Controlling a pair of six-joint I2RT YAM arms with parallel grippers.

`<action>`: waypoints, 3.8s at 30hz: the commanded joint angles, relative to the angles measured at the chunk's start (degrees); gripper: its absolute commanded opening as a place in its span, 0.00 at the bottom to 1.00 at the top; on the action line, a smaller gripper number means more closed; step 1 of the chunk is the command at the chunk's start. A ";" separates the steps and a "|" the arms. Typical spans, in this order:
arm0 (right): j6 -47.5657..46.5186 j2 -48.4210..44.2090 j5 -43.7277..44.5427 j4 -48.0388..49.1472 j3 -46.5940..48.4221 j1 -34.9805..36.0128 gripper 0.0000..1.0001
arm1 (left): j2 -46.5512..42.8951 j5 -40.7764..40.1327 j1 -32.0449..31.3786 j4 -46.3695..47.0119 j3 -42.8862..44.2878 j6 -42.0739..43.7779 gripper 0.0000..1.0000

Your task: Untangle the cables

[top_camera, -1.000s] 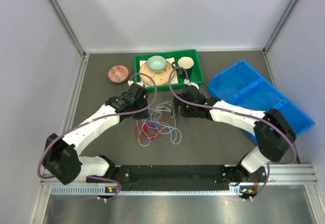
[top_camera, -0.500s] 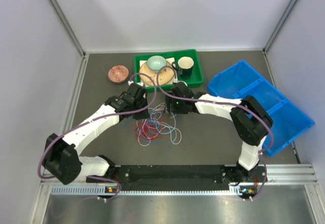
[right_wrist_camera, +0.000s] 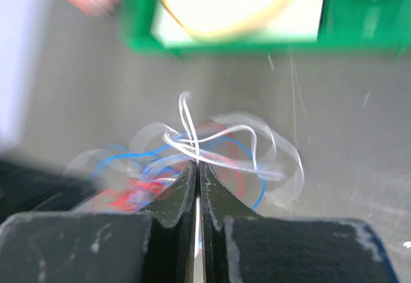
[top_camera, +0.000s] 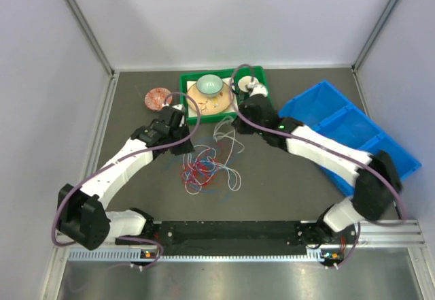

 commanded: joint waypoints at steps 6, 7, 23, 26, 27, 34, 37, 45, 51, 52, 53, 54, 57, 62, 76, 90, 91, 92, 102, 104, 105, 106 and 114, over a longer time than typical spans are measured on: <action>-7.64 -21.91 2.48 -0.34 10.06 -0.64 0.00 | 1.16 3.25 8.06 3.90 -0.90 3.19 0.60; -7.90 -22.45 2.04 -1.21 10.69 -0.64 0.00 | 1.42 3.86 8.06 4.25 -0.73 3.36 0.68; -7.02 -27.81 7.13 -4.74 6.12 -0.73 0.00 | 1.16 22.41 1.03 19.63 0.06 5.83 0.99; -7.46 -28.34 7.48 -5.62 6.38 -0.73 0.00 | 3.09 26.43 -0.11 23.93 -0.81 6.00 0.99; -7.29 -28.34 7.57 -5.88 6.38 -0.73 0.00 | 3.97 28.54 -0.11 24.99 -0.81 5.83 0.99; -7.03 -29.92 9.15 -6.58 6.39 -0.73 0.00 | 10.74 27.17 -1.43 27.72 -0.73 3.72 0.89; -7.38 -30.89 10.03 -7.11 6.38 -0.90 0.00 | 10.66 24.18 -1.61 29.82 -1.69 2.05 0.86; -7.20 -31.86 9.94 -7.73 6.38 -1.16 0.00 | 15.92 25.66 -1.08 35.01 -2.05 -3.92 0.81; -7.11 -33.00 9.42 -7.73 6.47 -1.08 0.00 | 21.98 26.02 -1.52 39.24 0.15 -6.56 0.75; -7.03 -33.09 9.51 -7.81 6.39 -1.16 0.00 | 22.43 25.76 -1.61 39.59 0.33 -7.00 0.69; -7.03 -33.18 9.51 -7.82 6.21 -1.08 0.00 | 22.78 26.01 -1.52 40.63 0.59 -7.44 0.62; -6.94 -33.35 9.85 -7.82 6.12 -1.08 0.00 | 23.57 25.84 -1.70 40.82 0.77 -8.14 0.52; -7.02 -33.70 10.82 -8.25 5.86 -1.08 0.00 | 24.02 22.60 -1.26 36.70 2.87 -7.80 0.00; -9.30 -33.88 13.72 -10.97 6.04 -1.52 0.00 | 15.42 14.60 3.56 28.87 2.00 -5.60 0.00; -2.99 -28.26 7.31 -11.51 -9.60 -18.74 0.00 | -2.88 17.66 24.40 19.12 9.10 -4.72 0.00; -6.06 -38.45 6.61 -16.69 -4.62 -22.70 0.00 | -5.69 8.09 41.89 10.67 11.67 -9.38 0.00; -6.67 -39.32 6.34 -17.39 -1.21 -22.70 0.00 | -5.34 7.83 42.16 10.76 10.88 -9.55 0.00; -6.85 -39.77 5.91 -18.00 0.22 -22.70 0.00 | -4.82 7.65 42.60 10.50 10.53 -10.16 0.00; -7.38 -39.68 2.30 -18.72 2.00 -22.70 0.00 | -1.92 10.98 42.25 13.22 1.84 -8.59 0.00; -5.89 -39.07 1.43 -18.10 -2.13 -22.70 0.00 | -0.78 10.99 41.29 12.00 0.95 -7.19 0.00; -5.53 -38.81 0.99 -17.84 -3.36 -22.70 0.00 | -0.42 10.90 40.76 11.82 -0.01 -6.57 0.00; -4.66 -38.72 0.72 -17.05 -5.72 -22.70 0.00 | 0.10 10.90 40.23 11.38 -0.20 -6.22 0.00; -3.95 -38.54 -0.51 -16.34 -8.29 -22.70 0.00 | 1.95 9.94 32.59 10.06 1.29 -2.44 0.59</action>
